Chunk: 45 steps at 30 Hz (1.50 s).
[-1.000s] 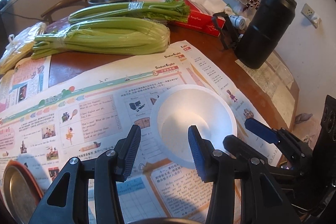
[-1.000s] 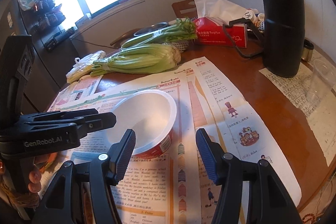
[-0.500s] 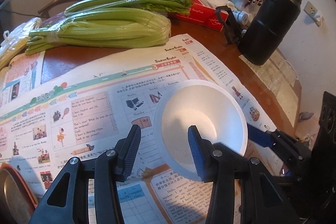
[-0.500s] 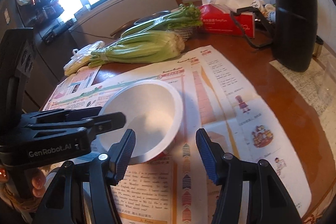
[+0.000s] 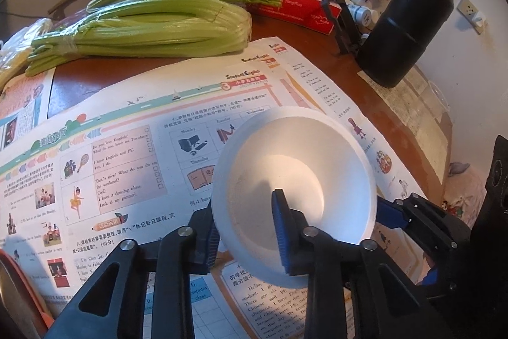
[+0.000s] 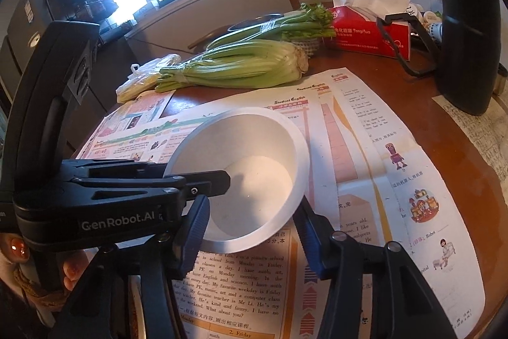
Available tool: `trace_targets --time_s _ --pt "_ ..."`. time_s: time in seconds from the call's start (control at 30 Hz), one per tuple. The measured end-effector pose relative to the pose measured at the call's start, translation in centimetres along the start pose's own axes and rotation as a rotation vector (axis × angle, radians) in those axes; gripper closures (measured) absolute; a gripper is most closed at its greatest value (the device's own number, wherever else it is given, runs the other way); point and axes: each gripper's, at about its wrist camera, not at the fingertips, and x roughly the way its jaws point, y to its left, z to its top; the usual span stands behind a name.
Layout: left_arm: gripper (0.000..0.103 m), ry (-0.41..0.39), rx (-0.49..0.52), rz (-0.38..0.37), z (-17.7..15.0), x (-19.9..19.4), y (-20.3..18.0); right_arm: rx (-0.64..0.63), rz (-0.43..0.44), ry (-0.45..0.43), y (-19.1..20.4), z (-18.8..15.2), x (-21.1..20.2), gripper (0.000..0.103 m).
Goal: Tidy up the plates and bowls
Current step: 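Close the left gripper on the rim of the red-printed cup, then lift the red-printed cup with the left gripper over the steel bowl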
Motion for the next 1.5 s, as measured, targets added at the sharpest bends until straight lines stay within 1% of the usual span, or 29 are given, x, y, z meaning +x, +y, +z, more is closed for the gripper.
trace_targets --time_s 0.27,0.57,0.97,1.17,1.37,1.5 --pt "0.074 -0.009 0.001 -0.017 0.0 -0.8 -0.3 -0.002 -0.011 0.001 0.2 -0.1 -0.4 0.05" --pt "0.074 -0.057 -0.017 -0.028 -1.0 -3.2 -0.7 -0.031 -0.018 -0.029 1.4 -0.1 -2.4 0.05" --pt "0.073 -0.142 -0.019 -0.016 -2.6 -8.0 -1.5 -0.075 -0.007 -0.089 3.8 -0.5 -6.0 0.049" --pt "0.071 -0.176 -0.024 -0.008 -3.6 -10.3 -1.3 -0.106 -0.001 -0.111 5.7 -0.7 -7.5 0.049" --pt "0.071 -0.211 -0.036 -0.003 -5.0 -12.9 -0.7 -0.129 0.027 -0.13 7.6 -0.8 -9.0 0.049" --pt "0.07 -0.235 -0.032 0.004 -5.9 -14.4 -0.5 -0.149 0.024 -0.137 8.9 -1.1 -9.8 0.049"
